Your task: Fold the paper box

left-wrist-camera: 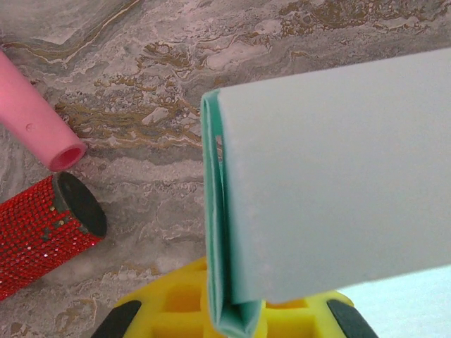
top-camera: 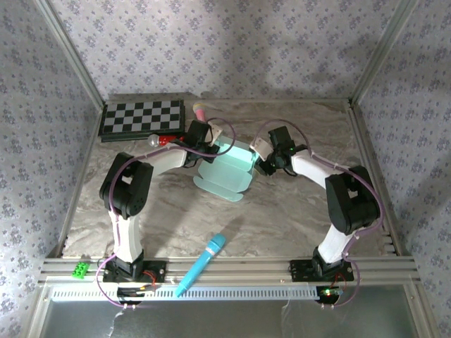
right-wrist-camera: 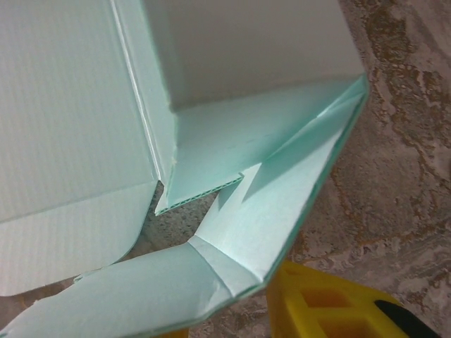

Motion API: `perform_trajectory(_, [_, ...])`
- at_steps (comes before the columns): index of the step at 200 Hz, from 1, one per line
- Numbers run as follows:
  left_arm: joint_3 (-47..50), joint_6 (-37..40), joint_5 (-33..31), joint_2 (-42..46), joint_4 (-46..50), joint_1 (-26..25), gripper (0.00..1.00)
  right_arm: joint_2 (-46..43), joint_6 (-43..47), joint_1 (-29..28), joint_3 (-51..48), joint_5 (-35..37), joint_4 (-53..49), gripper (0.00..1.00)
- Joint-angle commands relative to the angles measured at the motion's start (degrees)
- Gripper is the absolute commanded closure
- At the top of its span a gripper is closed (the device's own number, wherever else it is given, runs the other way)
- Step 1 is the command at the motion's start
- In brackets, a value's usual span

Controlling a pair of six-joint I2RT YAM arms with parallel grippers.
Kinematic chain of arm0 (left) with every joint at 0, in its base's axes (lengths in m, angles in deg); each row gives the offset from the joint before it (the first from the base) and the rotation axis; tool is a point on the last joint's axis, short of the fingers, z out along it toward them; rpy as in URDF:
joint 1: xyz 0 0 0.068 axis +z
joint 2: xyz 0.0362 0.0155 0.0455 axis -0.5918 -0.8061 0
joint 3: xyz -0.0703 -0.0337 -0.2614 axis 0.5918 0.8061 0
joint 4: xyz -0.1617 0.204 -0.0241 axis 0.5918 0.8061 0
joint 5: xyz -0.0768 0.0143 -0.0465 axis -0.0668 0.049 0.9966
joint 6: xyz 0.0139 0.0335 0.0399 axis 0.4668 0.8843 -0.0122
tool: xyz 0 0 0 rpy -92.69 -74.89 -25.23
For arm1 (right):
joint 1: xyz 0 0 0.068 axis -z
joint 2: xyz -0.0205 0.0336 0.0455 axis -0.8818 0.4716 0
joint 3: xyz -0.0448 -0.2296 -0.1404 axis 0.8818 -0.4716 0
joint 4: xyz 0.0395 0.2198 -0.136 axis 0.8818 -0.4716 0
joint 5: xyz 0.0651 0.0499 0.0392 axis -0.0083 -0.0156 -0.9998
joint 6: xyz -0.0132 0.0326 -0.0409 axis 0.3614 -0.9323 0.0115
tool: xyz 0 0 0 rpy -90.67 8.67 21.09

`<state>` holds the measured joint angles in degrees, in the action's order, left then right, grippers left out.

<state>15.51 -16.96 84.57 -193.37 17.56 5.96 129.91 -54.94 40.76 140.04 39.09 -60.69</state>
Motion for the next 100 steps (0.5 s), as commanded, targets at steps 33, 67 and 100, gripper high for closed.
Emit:
perform_trajectory(33, [0.56, -3.45, 2.47, 4.86, -0.22, -0.37, 1.0, -2.08, -6.22, 4.48, 1.64, -3.38, -0.75, 0.62])
perform_trajectory(67, [0.49, -5.18, 3.86, 5.98, -0.49, -0.32, 1.0, -4.11, -7.53, 6.23, 0.8, -7.48, 0.14, 0.6])
perform_trajectory(100, [-0.46, -9.77, 2.77, 7.07, 1.59, 0.51, 1.0, -5.98, -12.72, 7.81, 1.07, -5.85, -1.55, 0.59])
